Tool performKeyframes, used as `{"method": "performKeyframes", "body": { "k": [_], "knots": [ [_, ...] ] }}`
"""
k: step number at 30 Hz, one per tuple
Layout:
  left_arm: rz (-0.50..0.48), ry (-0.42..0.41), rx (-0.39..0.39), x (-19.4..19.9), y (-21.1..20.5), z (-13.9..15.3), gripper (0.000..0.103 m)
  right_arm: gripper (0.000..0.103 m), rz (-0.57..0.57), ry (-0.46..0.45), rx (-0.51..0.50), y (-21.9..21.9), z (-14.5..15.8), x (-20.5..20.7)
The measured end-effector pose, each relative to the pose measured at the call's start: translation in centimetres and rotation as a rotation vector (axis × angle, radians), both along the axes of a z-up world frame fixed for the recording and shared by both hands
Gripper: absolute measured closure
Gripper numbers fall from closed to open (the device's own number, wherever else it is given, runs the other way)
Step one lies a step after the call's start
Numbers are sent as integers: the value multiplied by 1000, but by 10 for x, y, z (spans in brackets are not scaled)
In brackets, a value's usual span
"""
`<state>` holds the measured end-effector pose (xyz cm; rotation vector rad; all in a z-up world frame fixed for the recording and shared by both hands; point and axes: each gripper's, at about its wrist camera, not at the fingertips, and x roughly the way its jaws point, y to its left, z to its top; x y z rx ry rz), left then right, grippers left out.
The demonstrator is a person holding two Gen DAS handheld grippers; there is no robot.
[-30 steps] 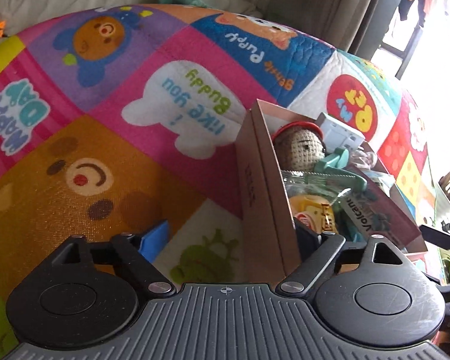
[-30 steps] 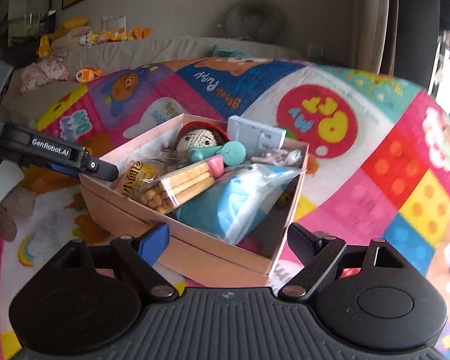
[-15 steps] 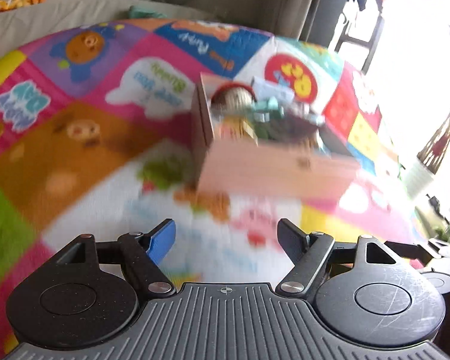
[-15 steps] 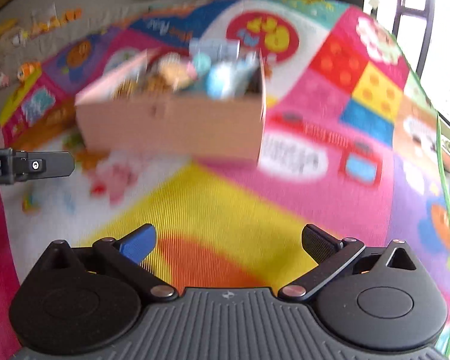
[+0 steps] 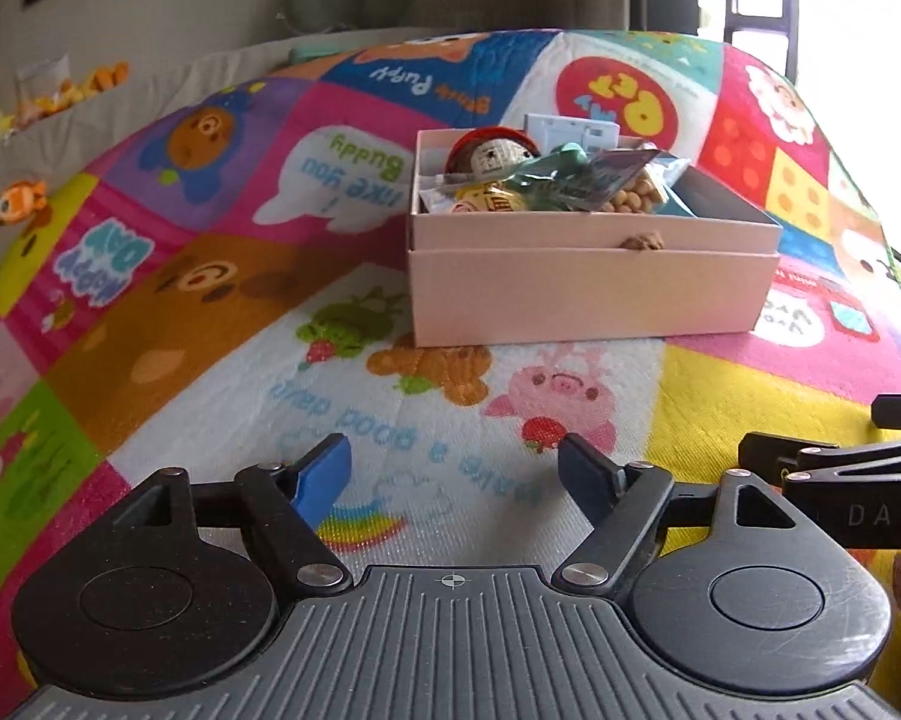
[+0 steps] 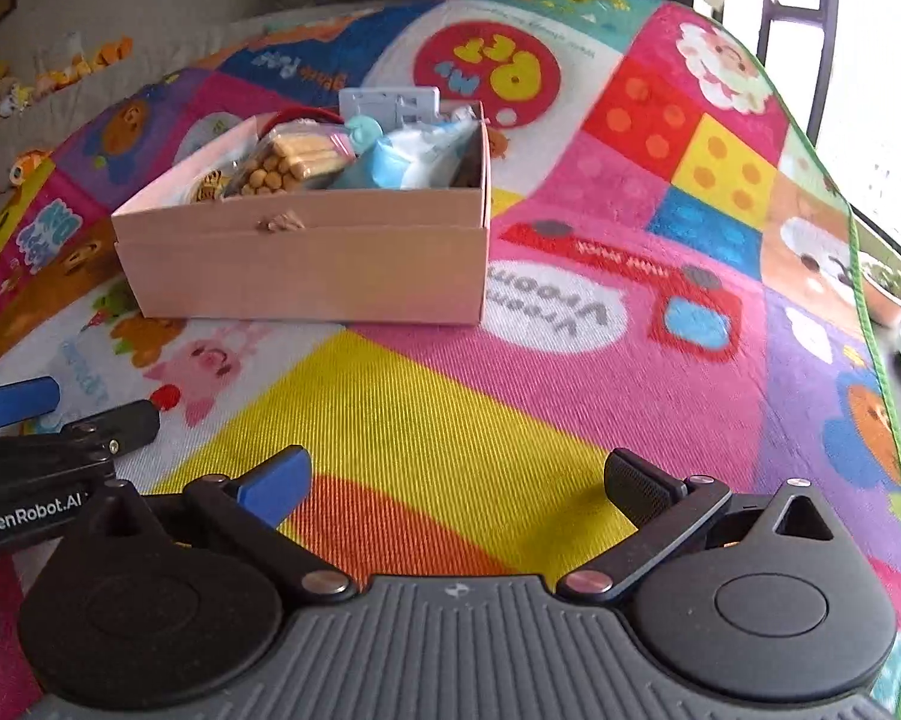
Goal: Organize objects
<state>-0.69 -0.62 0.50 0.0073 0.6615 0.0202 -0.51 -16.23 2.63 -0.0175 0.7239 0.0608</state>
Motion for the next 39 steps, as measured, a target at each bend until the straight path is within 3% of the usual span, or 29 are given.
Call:
{"method": "performKeyframes", "body": {
  "k": [39],
  "knots": [
    [-1, 1, 6, 3, 0, 0, 20, 0, -34, -31, 10, 3, -3, 5]
  ]
}}
